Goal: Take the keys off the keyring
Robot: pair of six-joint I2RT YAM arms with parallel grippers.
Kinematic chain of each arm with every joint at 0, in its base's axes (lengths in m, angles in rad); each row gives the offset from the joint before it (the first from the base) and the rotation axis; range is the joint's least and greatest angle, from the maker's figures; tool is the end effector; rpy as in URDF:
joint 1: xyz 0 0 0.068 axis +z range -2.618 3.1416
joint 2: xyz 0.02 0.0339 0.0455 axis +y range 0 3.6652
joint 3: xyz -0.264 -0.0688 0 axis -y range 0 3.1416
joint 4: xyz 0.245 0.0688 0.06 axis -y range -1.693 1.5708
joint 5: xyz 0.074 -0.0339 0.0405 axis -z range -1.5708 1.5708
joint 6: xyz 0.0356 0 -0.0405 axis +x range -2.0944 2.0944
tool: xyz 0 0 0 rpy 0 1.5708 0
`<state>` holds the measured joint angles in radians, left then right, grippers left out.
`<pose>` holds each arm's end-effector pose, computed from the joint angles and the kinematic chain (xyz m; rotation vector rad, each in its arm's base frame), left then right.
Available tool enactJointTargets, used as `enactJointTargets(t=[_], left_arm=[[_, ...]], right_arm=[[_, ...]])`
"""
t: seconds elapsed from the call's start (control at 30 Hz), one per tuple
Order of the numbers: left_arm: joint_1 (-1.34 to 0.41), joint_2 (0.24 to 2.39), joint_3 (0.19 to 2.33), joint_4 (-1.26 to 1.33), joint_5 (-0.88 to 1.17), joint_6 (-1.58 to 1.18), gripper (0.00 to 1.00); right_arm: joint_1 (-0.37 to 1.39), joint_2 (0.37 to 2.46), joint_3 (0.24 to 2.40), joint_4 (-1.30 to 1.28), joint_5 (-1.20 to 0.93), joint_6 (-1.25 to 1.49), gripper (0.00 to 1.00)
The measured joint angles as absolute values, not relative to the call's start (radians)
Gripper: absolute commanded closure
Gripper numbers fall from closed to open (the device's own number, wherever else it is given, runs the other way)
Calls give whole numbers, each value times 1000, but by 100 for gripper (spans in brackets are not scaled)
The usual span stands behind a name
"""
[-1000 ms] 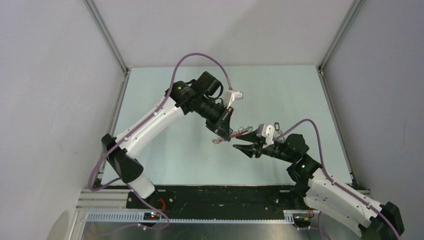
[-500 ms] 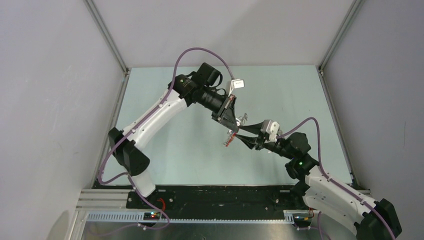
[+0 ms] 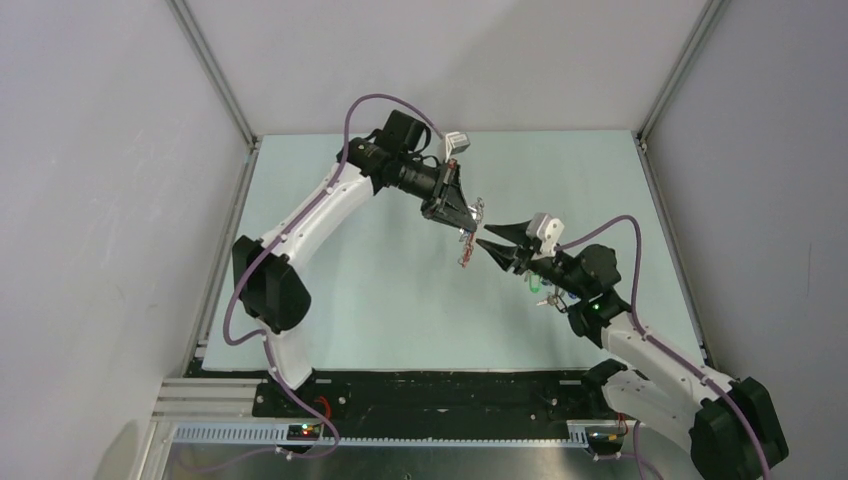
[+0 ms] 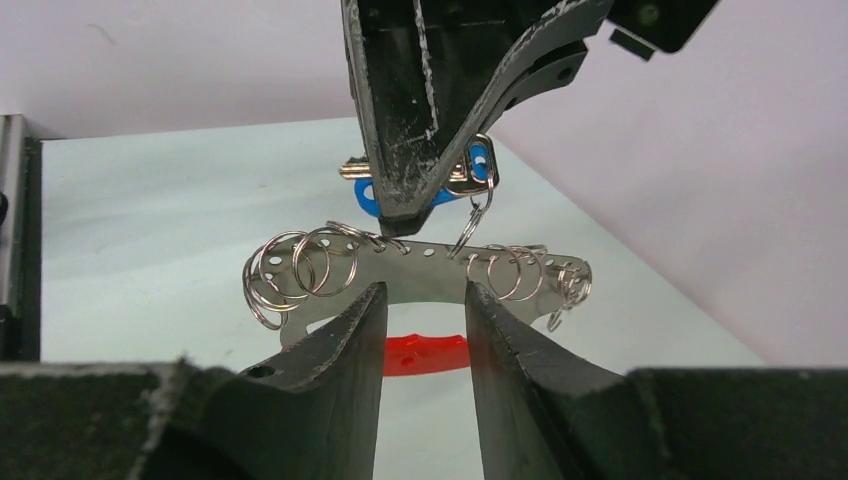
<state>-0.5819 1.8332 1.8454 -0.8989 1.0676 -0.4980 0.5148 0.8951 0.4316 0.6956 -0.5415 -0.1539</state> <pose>0.3090 -0.2406 0.3608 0.6420 2.5211 -1.7566 0.1673 0.1157 0.2877 -0.8738 1.0989 0.6623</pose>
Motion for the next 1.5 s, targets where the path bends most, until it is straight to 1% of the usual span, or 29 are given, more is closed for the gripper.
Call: enactJointTargets(t=[0.3,0.63,0.93,1.27,1.4,1.47,1.5], left_arm=[[-516,1846,1879,-803,956,-641,100],[-510,1846,1879,-682,963,-785,100],[-505,1846,1866,-604,976,-864,100],[-502,1840,1794,-550,986,-910,100],[-499,1832,1780,-539,989,-918,100],[-499,1830,1779,-535,989,-918,100],[-499,1829,1779,-533,989,-918,100]], right_arm=[[418,1090,517,822,-605,-119,64],[357,1255,572,1046,-722,-2,66],[352,1319,597,1202,-757,68,67],[352,1344,614,1254,-741,72,68],[352,1353,618,1254,-742,70,66],[352,1352,620,1250,-742,69,59],[352,1350,620,1245,-743,67,58]])
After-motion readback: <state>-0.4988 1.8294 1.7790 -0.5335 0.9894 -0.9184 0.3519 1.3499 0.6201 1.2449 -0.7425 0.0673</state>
